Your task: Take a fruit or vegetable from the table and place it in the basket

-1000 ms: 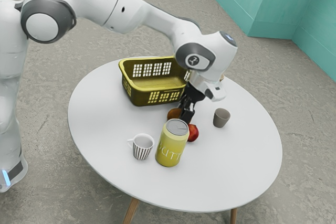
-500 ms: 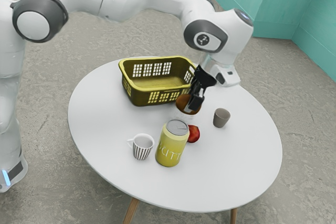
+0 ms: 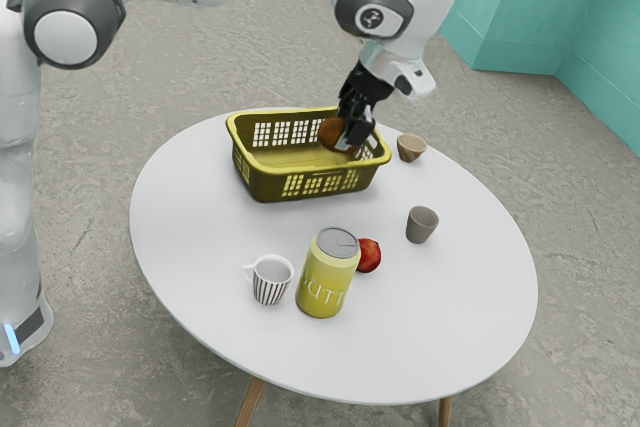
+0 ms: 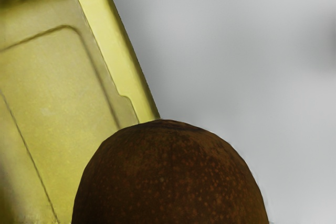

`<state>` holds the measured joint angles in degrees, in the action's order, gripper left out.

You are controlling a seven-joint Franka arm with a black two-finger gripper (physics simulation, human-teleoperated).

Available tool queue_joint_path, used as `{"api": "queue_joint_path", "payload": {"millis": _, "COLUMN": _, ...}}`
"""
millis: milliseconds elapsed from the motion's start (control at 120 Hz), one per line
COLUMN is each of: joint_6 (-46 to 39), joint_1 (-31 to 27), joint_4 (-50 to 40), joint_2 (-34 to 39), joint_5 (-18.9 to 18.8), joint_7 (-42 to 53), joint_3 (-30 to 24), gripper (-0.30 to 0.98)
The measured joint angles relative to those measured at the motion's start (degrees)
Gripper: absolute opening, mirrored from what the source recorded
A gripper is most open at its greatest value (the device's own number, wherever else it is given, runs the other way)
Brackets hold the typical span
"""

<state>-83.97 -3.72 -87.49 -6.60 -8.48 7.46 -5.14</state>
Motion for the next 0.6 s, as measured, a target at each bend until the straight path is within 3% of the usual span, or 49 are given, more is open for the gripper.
{"api": "queue_joint_path", "payload": {"millis": 200, "joint_6": -0.24, "joint_1": -5.37, "joint_4": -0.32, "joint_2": -0.13, "joint_5": -0.37, "joint_7": -0.24, "joint_3": 0.05, "gripper": 0.37}}
{"api": "queue_joint_path", "payload": {"millis": 408, "joint_6": -2.06, "joint_1": -7.55, "joint_4": -0.73, "joint_2": -1.13, "joint_5": -0.82, "joint_7": -0.42, "joint_3": 0.42, "gripper": 0.37}}
{"api": "queue_joint_path", "payload": {"millis": 600, "joint_6": -8.74, "joint_1": -7.68, "joint_4": -4.71, "joint_2": -2.28, "joint_5": -0.8, "joint_7": -0.57, "joint_3": 3.79, "gripper": 0.37}}
